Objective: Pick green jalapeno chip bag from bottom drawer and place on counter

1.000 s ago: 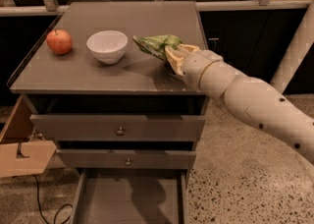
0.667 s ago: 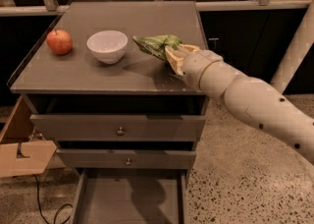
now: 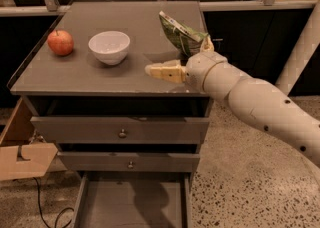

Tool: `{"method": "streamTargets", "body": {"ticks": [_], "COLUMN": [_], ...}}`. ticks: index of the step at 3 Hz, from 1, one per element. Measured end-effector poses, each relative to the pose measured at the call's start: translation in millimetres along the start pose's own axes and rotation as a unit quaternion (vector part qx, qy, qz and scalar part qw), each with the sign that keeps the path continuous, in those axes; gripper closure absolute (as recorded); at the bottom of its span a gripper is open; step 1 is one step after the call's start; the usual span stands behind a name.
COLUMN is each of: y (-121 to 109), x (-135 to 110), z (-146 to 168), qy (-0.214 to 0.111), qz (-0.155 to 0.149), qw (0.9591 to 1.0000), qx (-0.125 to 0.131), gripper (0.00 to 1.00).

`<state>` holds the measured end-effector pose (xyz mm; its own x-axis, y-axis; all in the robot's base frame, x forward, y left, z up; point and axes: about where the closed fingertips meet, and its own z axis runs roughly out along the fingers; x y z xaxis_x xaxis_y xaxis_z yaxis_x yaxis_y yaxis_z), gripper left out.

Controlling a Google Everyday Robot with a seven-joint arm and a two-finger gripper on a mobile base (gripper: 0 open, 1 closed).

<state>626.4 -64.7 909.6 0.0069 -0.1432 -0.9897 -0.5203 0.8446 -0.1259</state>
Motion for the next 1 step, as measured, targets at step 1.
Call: {"method": "streamTargets", "body": {"ticks": [1], "y": [0.0], "x": [0.0], "z": [0.0], "qy": [0.000], "qz": [0.000], "qw": [1.0000], "qx": [0.000], "gripper": [0.00]}}
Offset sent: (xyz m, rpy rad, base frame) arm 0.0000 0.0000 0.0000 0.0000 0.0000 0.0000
